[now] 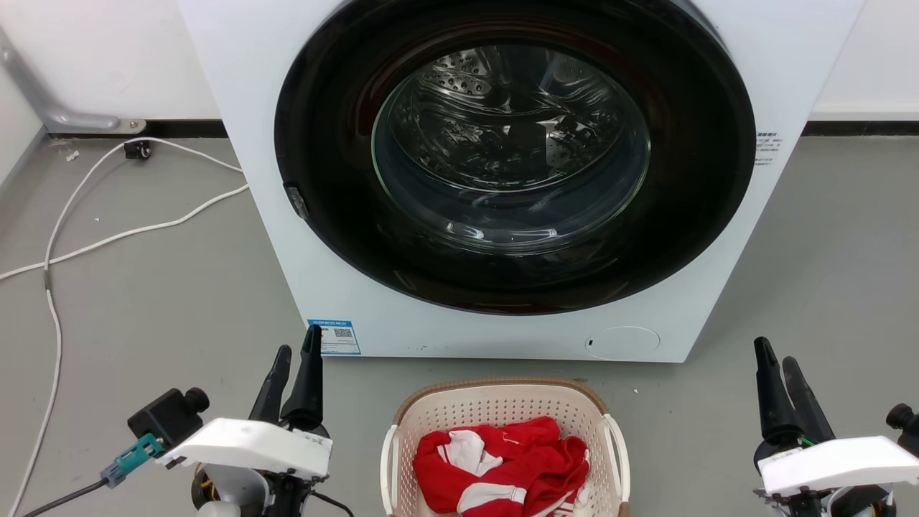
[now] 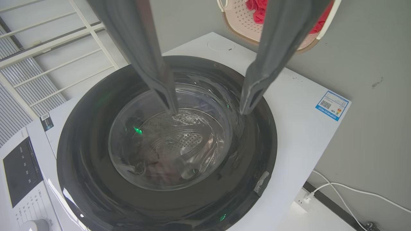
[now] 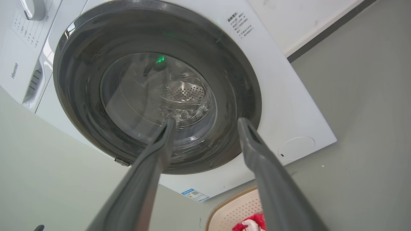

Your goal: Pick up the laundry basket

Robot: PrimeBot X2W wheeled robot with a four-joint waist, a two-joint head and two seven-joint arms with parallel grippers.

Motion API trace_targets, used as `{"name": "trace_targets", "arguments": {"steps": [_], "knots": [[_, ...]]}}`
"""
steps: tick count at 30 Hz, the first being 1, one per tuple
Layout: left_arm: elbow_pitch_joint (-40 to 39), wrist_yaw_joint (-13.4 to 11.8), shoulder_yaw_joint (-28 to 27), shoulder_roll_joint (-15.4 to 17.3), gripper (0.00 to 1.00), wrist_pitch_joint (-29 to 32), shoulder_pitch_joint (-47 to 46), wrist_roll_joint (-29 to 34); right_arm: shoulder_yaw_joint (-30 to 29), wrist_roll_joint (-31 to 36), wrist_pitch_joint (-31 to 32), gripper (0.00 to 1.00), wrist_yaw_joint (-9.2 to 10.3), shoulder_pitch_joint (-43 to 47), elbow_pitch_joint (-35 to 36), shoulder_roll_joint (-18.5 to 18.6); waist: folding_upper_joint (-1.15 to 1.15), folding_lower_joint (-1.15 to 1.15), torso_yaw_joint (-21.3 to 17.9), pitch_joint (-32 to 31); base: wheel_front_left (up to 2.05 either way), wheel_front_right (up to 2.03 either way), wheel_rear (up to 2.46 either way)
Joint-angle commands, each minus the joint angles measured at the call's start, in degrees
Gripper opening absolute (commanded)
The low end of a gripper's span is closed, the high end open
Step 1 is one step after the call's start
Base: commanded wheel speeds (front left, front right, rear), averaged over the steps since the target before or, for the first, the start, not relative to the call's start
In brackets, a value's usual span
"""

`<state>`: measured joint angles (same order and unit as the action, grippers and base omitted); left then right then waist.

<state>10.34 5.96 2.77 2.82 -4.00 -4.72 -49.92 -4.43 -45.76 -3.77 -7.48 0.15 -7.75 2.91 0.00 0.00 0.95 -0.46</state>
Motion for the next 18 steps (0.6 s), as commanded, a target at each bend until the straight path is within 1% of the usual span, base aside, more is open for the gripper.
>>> {"name": "trace_targets", "arguments": {"steps": [1,10,18], "knots": [[-1.0,-0.3,0.2,0.1,1.0,-0.5,-1.3,1.8,0.1,1.8,-0.5,1.0,-0.01,-0.1,1.0,0.1,0.0,0.0,0.0,0.0,0.0,0.0,0.0],[-0.7,-0.9,1.4,0.2,1.0,-2.1,-1.8,10.0,0.0,9.8,-0.8,1.0,-0.01,0.1,1.1,0.1,0.0,0.0,0.3,0.0,0.0,0.0,0.0],[0.1,-1.0,2.0,0.3,1.0,-3.5,-2.3,15.8,-0.8,15.9,-1.0,1.0,-0.01,0.8,1.7,0.0,0.0,0.0,0.2,0.0,0.0,0.0,0.0]]}}
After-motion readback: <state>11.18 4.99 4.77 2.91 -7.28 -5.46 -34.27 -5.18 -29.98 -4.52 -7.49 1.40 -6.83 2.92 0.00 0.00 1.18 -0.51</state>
